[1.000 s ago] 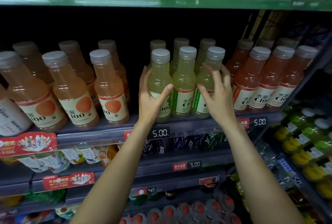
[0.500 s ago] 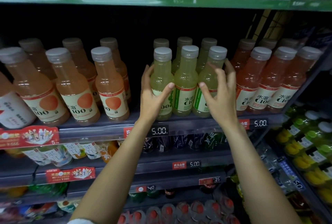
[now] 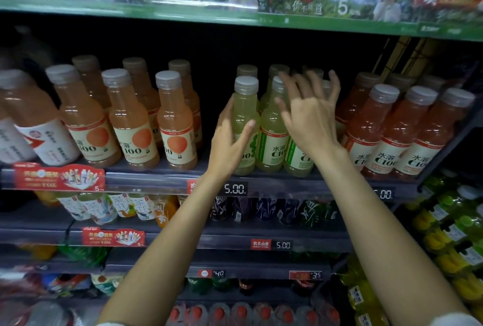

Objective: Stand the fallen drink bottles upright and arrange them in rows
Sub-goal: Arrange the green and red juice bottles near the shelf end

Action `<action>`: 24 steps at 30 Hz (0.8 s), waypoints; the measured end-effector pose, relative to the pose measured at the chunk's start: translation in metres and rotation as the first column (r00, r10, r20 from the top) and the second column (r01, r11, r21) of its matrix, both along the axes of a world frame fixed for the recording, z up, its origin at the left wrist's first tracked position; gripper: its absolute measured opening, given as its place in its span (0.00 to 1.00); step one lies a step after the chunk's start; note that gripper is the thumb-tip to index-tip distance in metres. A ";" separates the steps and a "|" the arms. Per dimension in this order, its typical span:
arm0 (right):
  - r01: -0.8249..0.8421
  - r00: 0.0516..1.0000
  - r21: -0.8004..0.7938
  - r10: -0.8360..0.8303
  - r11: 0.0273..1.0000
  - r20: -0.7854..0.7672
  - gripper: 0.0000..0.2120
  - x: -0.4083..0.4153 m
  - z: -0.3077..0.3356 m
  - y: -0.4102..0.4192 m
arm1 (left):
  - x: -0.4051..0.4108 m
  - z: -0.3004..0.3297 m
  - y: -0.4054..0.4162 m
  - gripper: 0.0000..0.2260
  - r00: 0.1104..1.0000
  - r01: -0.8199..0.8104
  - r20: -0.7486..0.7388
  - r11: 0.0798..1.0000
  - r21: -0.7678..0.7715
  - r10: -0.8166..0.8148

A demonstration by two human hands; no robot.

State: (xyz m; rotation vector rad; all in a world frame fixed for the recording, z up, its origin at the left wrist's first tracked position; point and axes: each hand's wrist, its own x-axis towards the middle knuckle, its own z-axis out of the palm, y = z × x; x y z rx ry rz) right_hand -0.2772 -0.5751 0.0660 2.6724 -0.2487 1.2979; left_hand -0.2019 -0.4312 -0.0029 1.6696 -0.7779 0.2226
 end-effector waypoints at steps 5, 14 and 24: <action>0.001 1.000 0.065 -0.001 0.998 0.013 0.19 0.004 0.002 -0.001 | -0.002 0.000 0.000 0.30 1.000 -0.002 -0.006 1.000 0.008 0.002; 0.005 1.000 0.088 -0.005 0.996 0.006 0.19 0.000 0.004 0.001 | 0.000 -0.001 -0.001 0.33 1.000 -0.010 0.003 1.000 0.016 0.010; -0.245 0.920 0.098 0.200 0.965 0.337 0.12 -0.023 -0.016 0.047 | -0.016 0.006 0.094 0.14 0.830 -0.291 0.448 0.943 -0.162 0.333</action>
